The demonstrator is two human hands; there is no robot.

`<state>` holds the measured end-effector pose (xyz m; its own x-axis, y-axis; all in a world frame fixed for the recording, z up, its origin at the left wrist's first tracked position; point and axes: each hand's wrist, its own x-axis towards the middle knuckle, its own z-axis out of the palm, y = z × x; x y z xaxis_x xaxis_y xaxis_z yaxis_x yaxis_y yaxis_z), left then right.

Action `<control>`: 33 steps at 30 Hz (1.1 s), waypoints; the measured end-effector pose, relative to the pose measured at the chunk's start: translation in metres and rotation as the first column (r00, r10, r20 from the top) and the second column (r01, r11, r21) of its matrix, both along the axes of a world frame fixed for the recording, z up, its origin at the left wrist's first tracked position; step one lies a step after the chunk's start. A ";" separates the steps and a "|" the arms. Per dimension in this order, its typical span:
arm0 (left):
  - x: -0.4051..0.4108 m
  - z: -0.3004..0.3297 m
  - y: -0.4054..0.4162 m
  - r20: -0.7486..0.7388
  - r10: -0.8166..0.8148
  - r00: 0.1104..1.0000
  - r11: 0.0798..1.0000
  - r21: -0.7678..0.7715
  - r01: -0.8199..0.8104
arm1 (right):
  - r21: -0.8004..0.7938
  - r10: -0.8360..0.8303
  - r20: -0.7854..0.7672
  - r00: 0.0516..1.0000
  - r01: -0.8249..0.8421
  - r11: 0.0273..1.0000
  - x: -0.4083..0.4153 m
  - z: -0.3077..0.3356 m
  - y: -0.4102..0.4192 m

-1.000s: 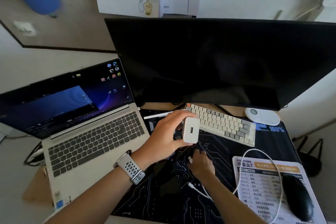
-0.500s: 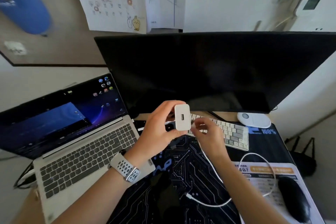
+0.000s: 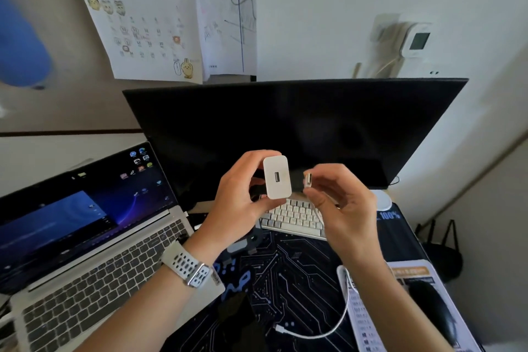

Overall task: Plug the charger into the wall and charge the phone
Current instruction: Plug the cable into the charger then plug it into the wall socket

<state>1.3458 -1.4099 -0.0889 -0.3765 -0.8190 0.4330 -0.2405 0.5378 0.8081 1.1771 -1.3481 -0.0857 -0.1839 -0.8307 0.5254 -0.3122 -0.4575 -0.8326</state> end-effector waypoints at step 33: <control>0.019 0.032 -0.012 0.172 0.424 0.889 0.884 -0.289 -0.366 | -0.179 -0.218 -0.773 0.595 0.126 0.976 0.037 0.069 -0.030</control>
<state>1.3653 -1.4220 -0.0568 -0.1535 -0.8002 0.5797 -0.6327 0.5303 0.5644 1.2138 -1.3777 -0.0168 0.2030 -0.7658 0.6102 -0.9043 -0.3856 -0.1830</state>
